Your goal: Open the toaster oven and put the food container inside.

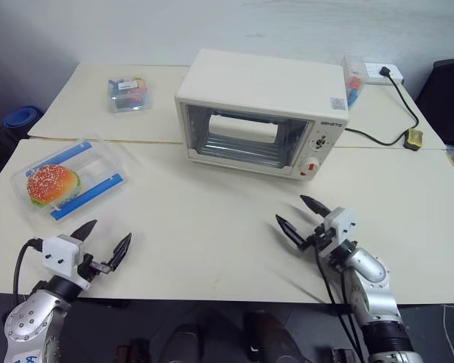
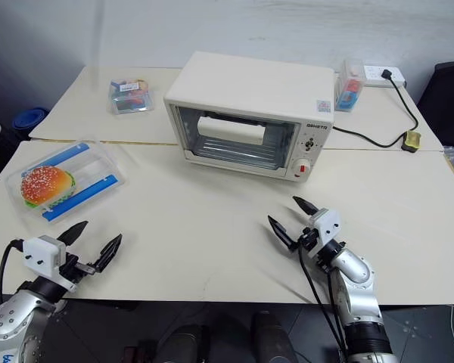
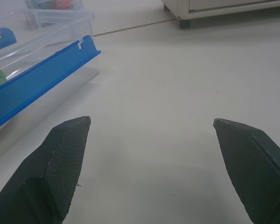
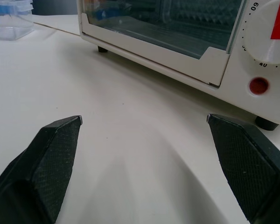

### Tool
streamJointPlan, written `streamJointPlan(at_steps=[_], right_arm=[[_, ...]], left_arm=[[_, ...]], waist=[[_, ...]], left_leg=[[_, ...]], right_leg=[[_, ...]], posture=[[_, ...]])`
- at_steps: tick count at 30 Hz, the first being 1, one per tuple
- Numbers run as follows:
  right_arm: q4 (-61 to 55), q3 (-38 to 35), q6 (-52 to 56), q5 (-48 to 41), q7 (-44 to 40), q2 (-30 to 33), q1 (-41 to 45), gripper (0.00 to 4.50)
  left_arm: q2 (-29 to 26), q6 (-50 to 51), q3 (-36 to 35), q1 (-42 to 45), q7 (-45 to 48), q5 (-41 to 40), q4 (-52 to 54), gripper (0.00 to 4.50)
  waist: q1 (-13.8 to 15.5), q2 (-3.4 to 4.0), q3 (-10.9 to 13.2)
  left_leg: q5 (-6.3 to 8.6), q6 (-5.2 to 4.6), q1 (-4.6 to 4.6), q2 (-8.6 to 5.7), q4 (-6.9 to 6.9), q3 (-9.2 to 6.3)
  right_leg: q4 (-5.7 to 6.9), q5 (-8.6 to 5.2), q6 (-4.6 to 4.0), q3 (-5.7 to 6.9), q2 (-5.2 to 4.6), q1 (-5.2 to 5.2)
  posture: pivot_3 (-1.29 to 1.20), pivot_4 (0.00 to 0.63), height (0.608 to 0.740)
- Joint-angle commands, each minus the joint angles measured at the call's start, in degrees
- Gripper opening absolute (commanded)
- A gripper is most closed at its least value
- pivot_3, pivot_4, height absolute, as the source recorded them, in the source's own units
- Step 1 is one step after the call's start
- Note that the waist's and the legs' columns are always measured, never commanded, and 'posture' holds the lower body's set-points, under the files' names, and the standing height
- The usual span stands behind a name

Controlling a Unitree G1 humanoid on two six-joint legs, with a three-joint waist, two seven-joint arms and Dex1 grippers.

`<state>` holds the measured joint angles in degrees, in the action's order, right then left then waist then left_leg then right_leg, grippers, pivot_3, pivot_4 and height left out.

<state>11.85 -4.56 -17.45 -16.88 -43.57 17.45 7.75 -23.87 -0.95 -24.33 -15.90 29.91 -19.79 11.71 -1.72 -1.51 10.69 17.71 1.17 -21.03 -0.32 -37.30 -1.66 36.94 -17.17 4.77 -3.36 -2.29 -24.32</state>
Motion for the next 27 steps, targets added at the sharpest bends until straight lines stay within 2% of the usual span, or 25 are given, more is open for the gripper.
streamJointPlan(at_steps=[1,3,8,12,17,20,27], right_arm=[[-0.79,0.46,-0.88,0.03,-0.07,-0.1,0.21,4.48],[-1.65,0.47,-0.79,0.1,-0.04,0.08,0.02,4.48],[-13.07,1.23,7.9,-3.66,0.07,1.89,2.45,4.48],[-18.08,1.32,17.18,-6.5,2.85,2.13,8.28,4.48],[-15.37,1.83,23.41,-4.4,7.94,0.61,18.06,4.48],[-13.4,1.25,24.16,-4.13,9.73,-0.39,20.79,4.48],[-15.66,3.72,23.73,-5.32,5.01,-0.19,21.39,4.48]], left_arm=[[-1.29,1.47,-0.44,0.23,-0.35,-0.88,3.41,4.5],[-1.12,2.86,-0.46,0.44,-0.04,-2.56,4.68,4.5],[-5.1,11.87,-3.03,0.3,7.13,-17.57,10.67,4.5],[-7.99,14.53,-3.39,4.62,7.84,-21.26,12.4,4.5],[-9.35,15.84,-2.77,12.41,7.93,-23.02,10.83,4.5],[-9.07,16.8,-2.29,13.7,7.84,-23.04,10.87,4.5],[-7.75,16.81,-0.89,12.83,7.98,-22.14,11.13,4.5]], waist=[[0.0,0.0,0.0],[0.01,0.0,0.0],[-0.18,0.01,0.0],[-0.04,0.02,0.0],[0.03,0.02,0.0],[-0.07,0.03,0.0],[-0.08,0.02,0.0]], left_leg=[[0.0,0.0,0.0,0.0,0.0,0.0],[0.0,0.0,-0.01,0.0,0.0,0.0],[0.0,0.0,-0.05,0.03,-0.01,-0.01],[0.0,0.0,-0.02,0.02,-0.03,-0.04],[0.0,0.01,-0.08,-0.01,-0.05,-0.06],[0.0,0.02,-0.16,-0.01,0.01,-0.07],[0.01,0.0,-0.19,-0.01,-0.04,0.0]], right_leg=[[0.0,0.0,0.0,0.0,0.0,0.0],[0.0,0.0,0.0,0.0,0.0,0.0],[0.06,0.0,0.0,-0.01,0.0,-0.06],[0.06,0.0,0.0,0.01,0.0,-0.05],[0.03,0.0,-0.01,0.06,-0.01,-0.08],[-0.03,0.0,-0.01,0.07,0.0,-0.15],[-0.01,0.0,0.0,0.0,-0.01,-0.17]], posture=[[0.0,0.15,0.74],[0.0,0.15,0.74],[0.0,0.15,0.74],[0.0,0.15,0.74],[0.0,0.15,0.74],[0.0,0.15,0.74],[0.0,0.15,0.74]])
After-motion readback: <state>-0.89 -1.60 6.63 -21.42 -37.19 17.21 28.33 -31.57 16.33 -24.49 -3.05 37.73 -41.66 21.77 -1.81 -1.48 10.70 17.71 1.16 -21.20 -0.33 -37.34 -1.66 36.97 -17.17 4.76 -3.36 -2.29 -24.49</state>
